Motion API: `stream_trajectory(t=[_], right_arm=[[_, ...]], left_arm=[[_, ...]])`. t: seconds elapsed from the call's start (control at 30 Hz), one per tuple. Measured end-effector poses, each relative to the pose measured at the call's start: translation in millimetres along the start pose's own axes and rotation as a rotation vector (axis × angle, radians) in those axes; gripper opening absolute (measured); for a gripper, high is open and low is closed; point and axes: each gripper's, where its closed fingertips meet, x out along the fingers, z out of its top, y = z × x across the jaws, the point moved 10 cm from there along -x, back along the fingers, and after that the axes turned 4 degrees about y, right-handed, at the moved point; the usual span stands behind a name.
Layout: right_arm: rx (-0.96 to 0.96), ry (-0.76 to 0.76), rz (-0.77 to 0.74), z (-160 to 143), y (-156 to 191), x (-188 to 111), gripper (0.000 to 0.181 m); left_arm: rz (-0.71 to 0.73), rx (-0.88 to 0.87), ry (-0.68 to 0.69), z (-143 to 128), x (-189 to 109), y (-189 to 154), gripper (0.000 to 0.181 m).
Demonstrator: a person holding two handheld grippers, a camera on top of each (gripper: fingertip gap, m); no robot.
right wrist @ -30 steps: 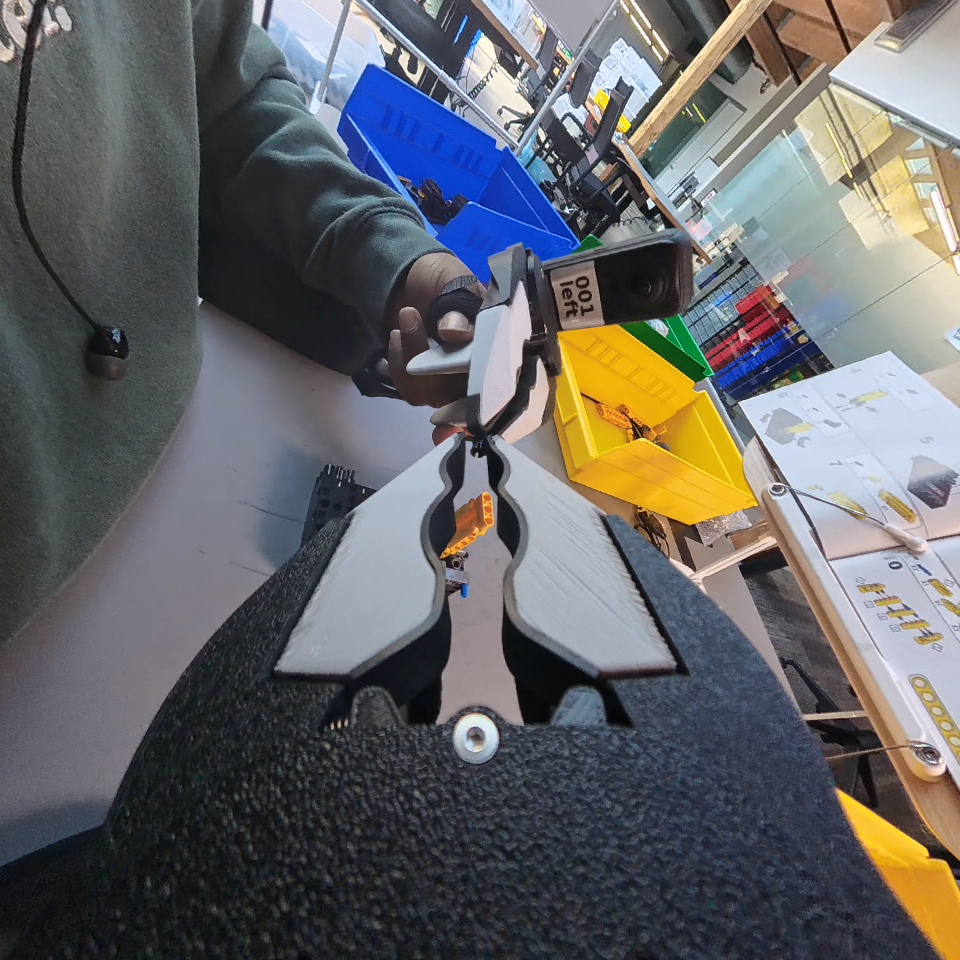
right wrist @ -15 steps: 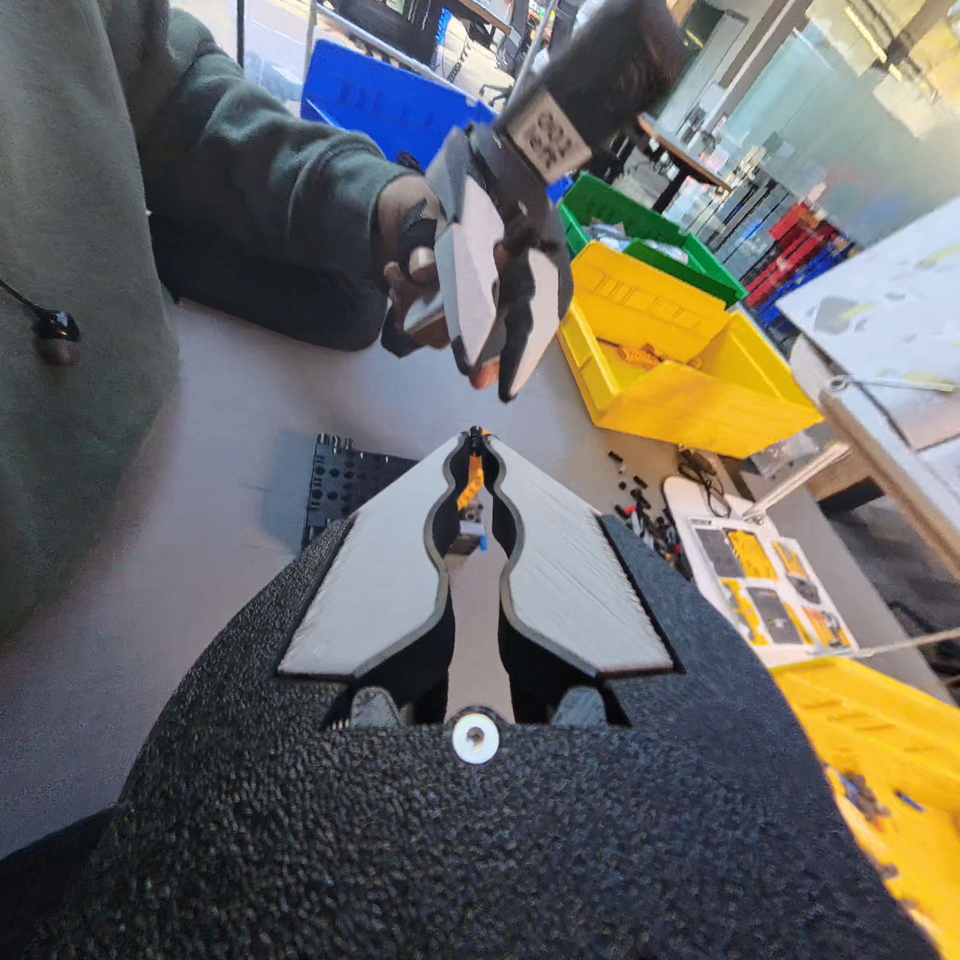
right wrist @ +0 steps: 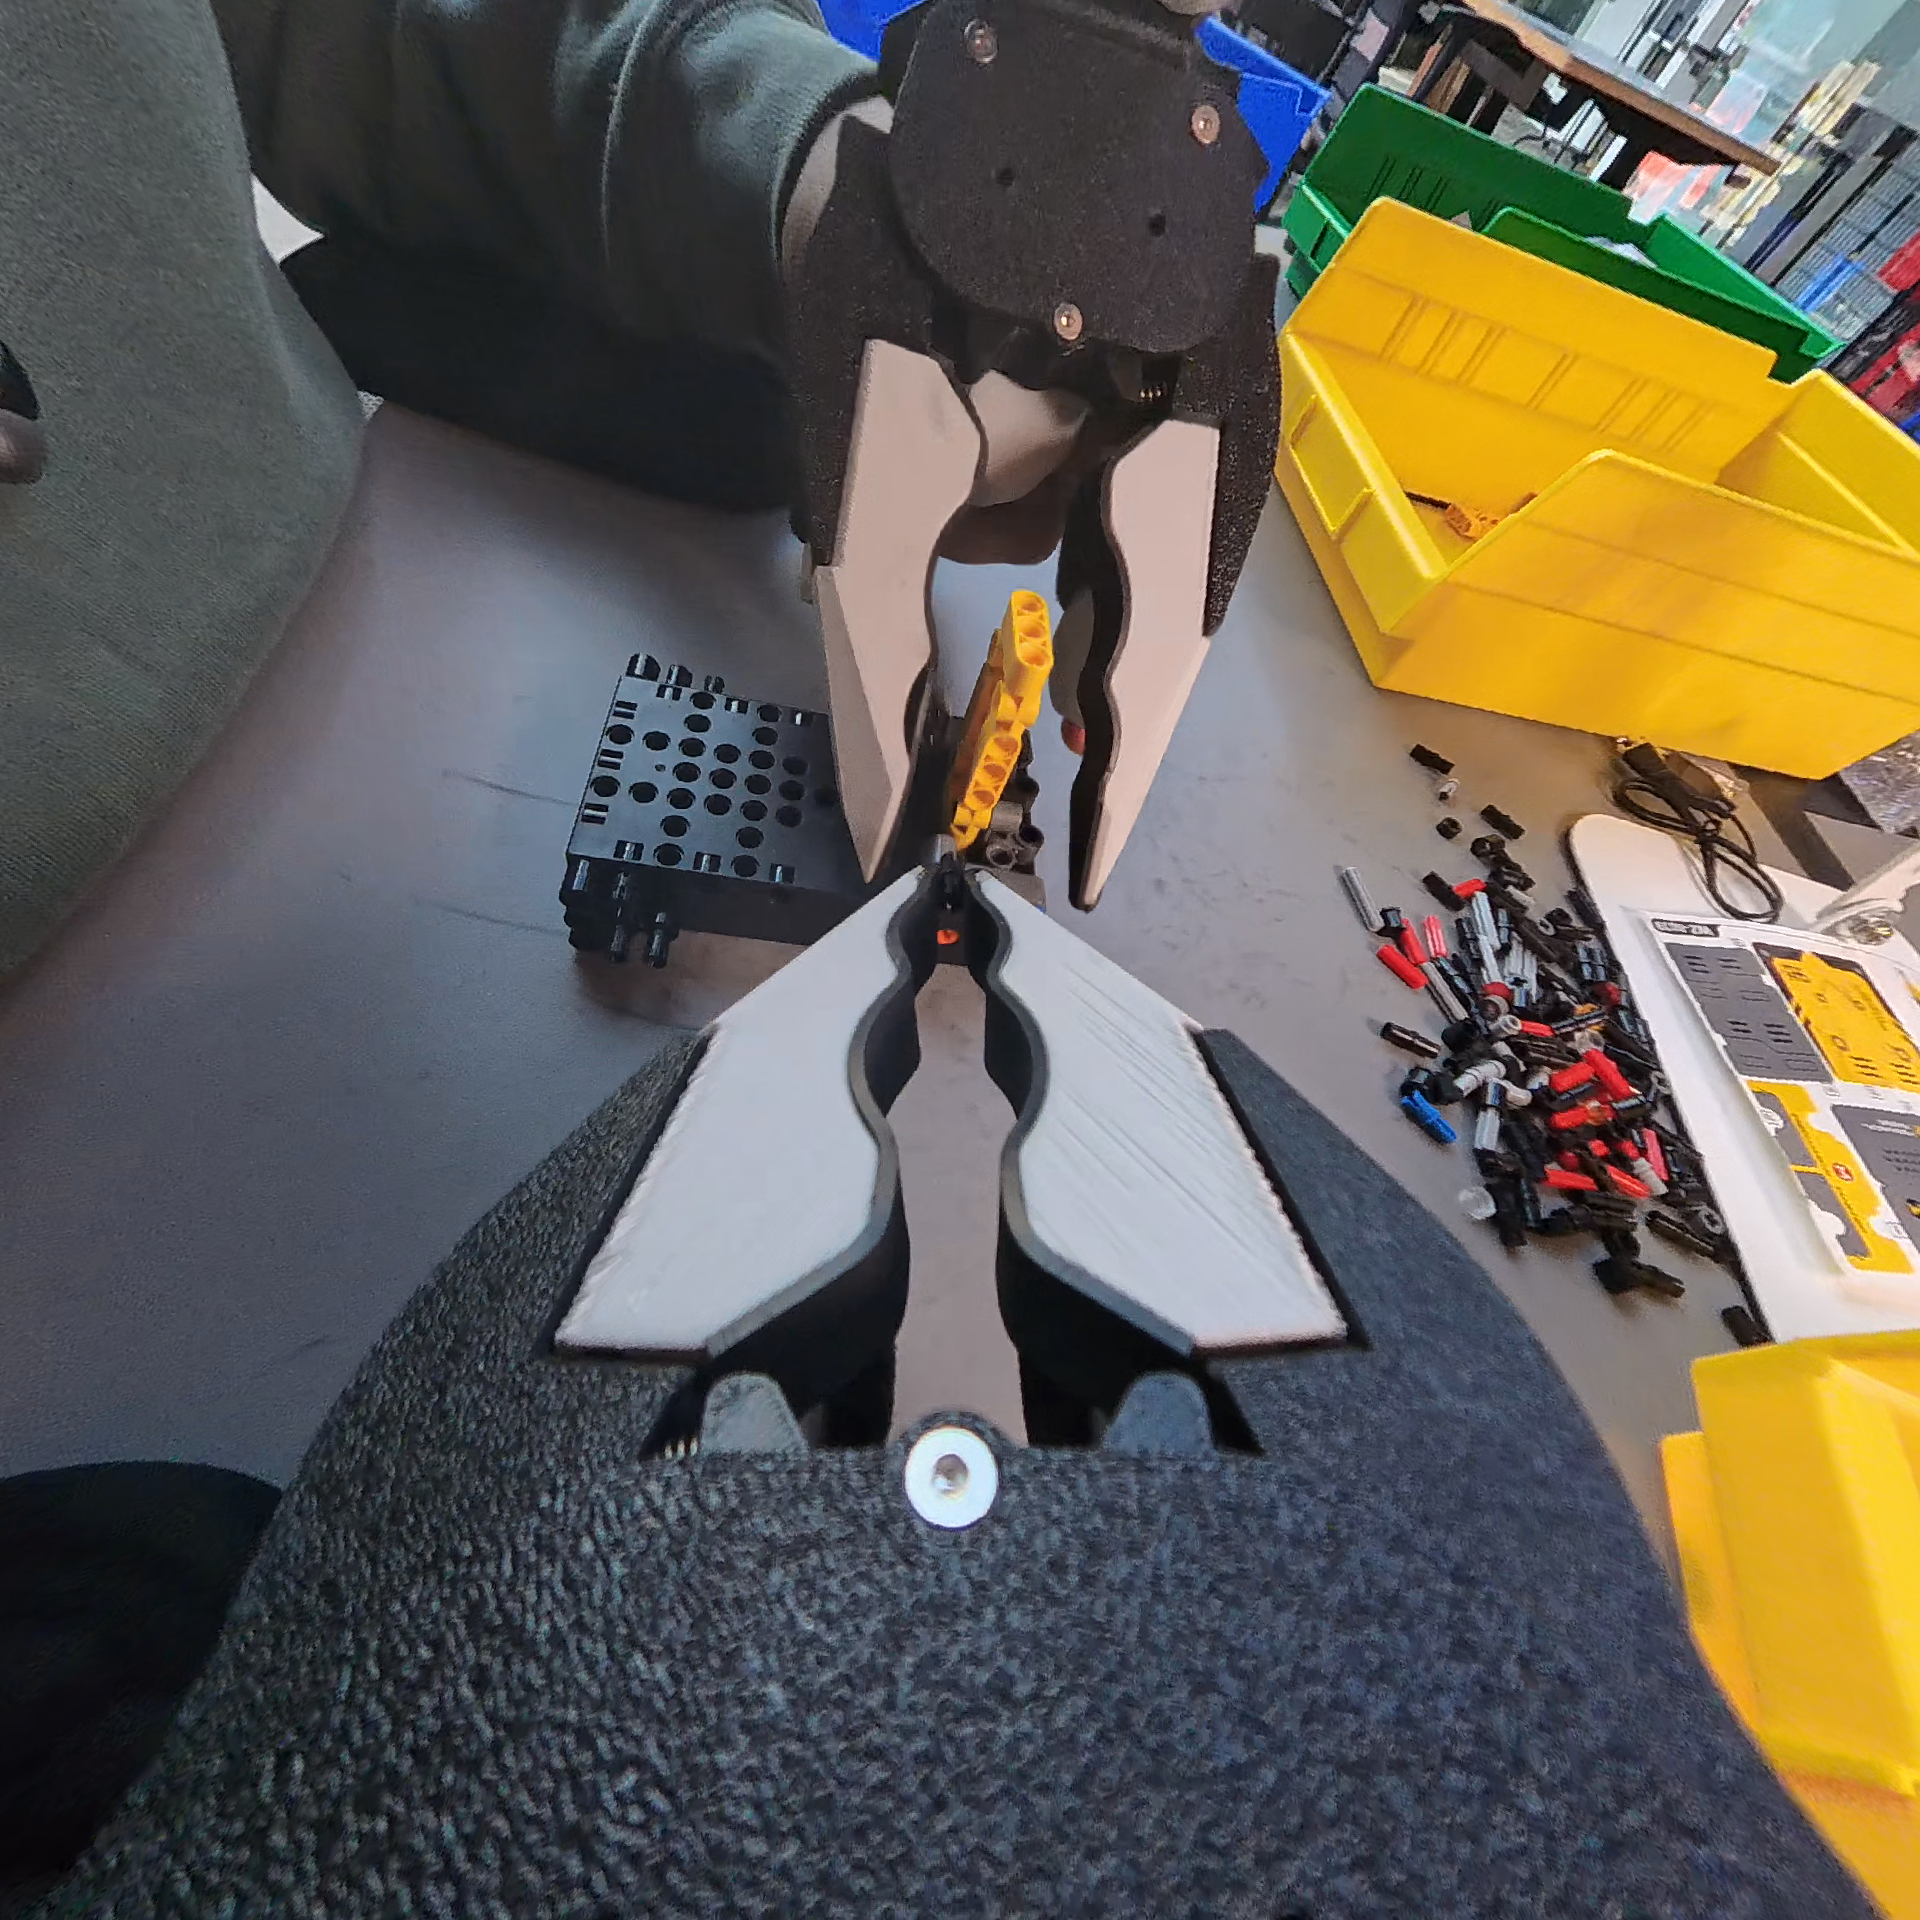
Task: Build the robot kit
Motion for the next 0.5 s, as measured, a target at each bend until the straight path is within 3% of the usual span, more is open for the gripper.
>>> stream_trajectory(t=[0.1,0.3,0.5], right_arm=[[-0.007,-0.003,0.005,-2,2,1,0.004],[-0.002,-0.013,0.004,-2,0,-1,0.004],[0.034,-0.091,-0.004,2,-2,-4,0.004]], left_arm=[[-0.047,-0.036,-0.016,-1,3,2,0.033],[-0.049,-0.004,-0.066,-4,2,3,0.032],[-0.033,0.020,-0.227,-1,-8,2,0.031]])
